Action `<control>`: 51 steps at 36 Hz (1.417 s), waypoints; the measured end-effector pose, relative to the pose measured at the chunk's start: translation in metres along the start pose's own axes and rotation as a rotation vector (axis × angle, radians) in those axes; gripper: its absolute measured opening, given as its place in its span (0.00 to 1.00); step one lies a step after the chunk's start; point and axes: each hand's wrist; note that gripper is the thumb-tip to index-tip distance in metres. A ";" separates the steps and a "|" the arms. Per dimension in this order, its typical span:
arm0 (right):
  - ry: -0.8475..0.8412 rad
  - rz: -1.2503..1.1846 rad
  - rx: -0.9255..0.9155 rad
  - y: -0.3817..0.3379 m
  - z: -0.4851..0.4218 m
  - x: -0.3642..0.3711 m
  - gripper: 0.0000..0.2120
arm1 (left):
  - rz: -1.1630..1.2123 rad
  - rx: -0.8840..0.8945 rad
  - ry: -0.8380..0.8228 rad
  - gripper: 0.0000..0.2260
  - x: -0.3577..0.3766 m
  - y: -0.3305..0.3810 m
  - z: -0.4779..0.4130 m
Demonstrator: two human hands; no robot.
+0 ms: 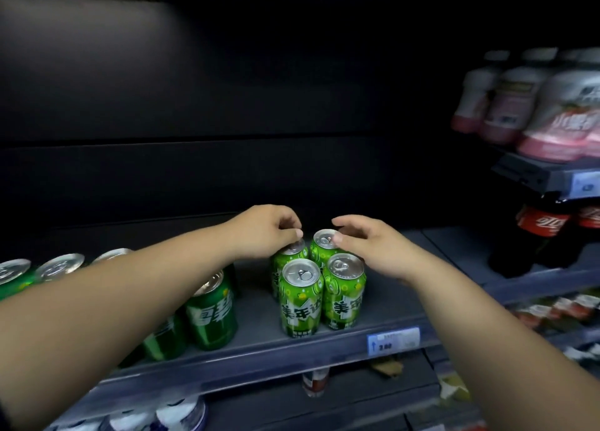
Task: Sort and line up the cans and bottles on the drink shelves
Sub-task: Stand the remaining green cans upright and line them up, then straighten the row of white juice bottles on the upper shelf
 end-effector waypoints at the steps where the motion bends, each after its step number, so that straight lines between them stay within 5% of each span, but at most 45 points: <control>1: 0.014 0.019 -0.011 -0.001 0.005 -0.001 0.20 | 0.008 -0.012 0.010 0.06 0.000 0.002 0.005; 5: 0.053 0.133 -0.055 -0.009 0.026 -0.001 0.15 | -0.055 0.002 0.069 0.11 -0.007 0.017 0.032; 16: -0.002 0.447 -0.224 -0.076 0.109 -0.006 0.29 | -0.312 -0.068 0.156 0.15 -0.041 0.099 0.147; 21: -0.039 0.551 -0.362 -0.113 0.147 0.004 0.28 | -0.358 -0.182 0.248 0.14 -0.055 0.128 0.205; 34: -0.029 0.455 -0.560 -0.208 0.237 0.059 0.24 | -0.456 -0.316 0.487 0.11 -0.158 0.168 0.347; 51: 0.060 0.353 -0.780 -0.412 0.271 0.233 0.22 | -0.530 -0.316 0.635 0.10 -0.336 0.069 0.536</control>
Point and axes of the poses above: each hand's wrist, its own z-axis away from the middle knuckle, its own x-axis out of the palm, y = z × x, and after that the axes turned 10 degrees about x, right-handed
